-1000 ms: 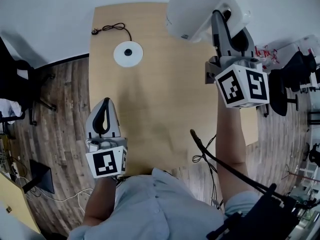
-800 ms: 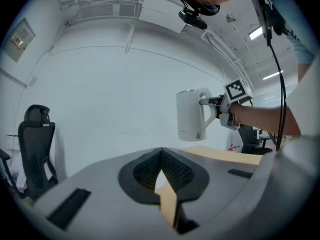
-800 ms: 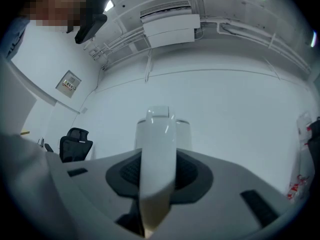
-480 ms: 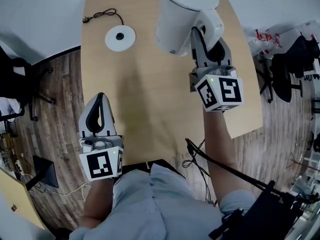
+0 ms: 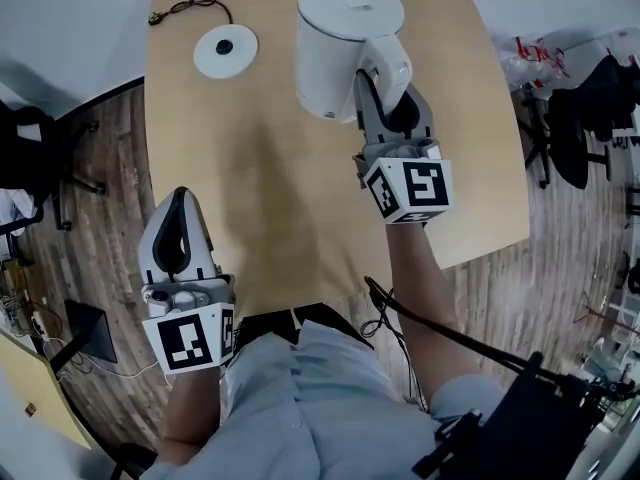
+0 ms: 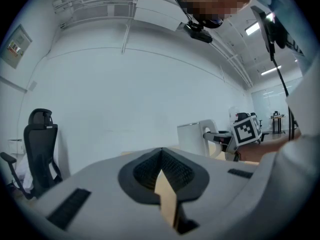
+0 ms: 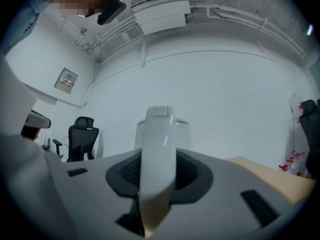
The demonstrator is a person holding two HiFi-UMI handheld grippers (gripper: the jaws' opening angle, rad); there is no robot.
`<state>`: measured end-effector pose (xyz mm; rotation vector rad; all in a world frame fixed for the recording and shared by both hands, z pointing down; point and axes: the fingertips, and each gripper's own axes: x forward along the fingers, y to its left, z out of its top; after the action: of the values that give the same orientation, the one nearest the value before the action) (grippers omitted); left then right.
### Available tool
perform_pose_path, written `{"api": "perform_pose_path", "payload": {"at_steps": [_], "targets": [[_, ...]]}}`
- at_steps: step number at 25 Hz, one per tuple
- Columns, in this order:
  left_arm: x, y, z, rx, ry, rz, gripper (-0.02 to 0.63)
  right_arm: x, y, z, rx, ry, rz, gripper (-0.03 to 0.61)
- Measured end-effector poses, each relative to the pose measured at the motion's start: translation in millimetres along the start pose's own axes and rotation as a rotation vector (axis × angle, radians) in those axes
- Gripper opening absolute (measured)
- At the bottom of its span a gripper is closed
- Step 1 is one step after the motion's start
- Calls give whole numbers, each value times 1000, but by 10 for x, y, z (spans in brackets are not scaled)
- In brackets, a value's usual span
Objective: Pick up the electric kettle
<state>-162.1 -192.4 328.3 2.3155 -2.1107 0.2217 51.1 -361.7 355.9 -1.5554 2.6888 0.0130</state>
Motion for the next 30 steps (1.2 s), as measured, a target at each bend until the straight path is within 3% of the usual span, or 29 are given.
{"api": "perform_pose_path", "payload": {"at_steps": [14,30], "targets": [[-130,-7,23,24,14,12,0,-145,56,-370,9,20,13,104],[-309,3,91,36,-10,18,0,-377,72,-632,-17,49,-51,131]]}}
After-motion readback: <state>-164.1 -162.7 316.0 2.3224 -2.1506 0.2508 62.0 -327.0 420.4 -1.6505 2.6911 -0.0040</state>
